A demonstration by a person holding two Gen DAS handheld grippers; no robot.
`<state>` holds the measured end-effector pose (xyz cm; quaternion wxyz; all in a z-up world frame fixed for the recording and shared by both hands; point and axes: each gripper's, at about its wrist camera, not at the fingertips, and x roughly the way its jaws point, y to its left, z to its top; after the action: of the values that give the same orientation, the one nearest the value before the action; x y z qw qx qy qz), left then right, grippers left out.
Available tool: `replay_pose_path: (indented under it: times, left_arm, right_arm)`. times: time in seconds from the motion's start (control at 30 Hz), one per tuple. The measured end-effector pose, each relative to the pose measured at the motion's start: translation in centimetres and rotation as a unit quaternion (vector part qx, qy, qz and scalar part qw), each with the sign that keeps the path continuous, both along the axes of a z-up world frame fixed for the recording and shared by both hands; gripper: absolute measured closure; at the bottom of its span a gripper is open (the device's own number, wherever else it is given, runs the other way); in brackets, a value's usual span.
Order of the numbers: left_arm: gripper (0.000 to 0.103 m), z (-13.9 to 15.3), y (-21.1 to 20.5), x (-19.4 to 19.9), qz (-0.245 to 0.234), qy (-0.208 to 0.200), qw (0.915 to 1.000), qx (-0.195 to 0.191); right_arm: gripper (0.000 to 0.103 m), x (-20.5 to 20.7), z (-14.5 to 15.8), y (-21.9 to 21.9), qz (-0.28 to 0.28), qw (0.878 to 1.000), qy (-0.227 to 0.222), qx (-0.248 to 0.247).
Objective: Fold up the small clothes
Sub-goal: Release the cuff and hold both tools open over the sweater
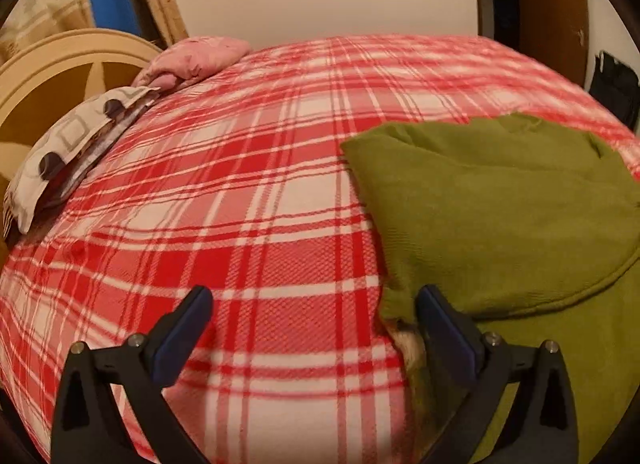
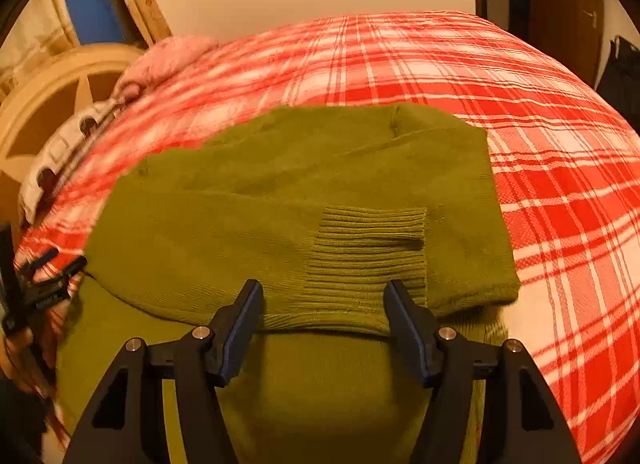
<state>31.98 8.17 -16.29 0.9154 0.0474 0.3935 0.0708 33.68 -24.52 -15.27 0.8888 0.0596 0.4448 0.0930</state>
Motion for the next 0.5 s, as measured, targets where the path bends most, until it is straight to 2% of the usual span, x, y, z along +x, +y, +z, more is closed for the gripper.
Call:
replay_pose_path:
  times: [0.07,0.2,0.4,0.5]
  left_arm:
    - [0.000,0.5,0.1,-1.3,0.000,-0.016,0.9998,-0.009]
    - [0.000,-1.2,-0.6,-1.9,-0.001,0.016,0.9999,0.005]
    - [0.000,-1.2,-0.9,-2.2,0.001,0.015,0.9998,0.013]
    - [0.000,-1.4,-0.7,-2.0,0.000,0.020,0.9998,0.007]
  right_arm:
    - [0.039,-0.9,0.0,0.3,0.006,1.000,0.000,0.004]
    - [0.039,-1.7,-1.2,0.4,0.003,1.000,0.010,-0.020]
    - [0.039,-2.2,-1.1,0.1,-0.009,1.000,0.001,-0.012]
    - [0.039,-1.3,-1.4,0.3,-0.014,0.999,0.013,-0.030]
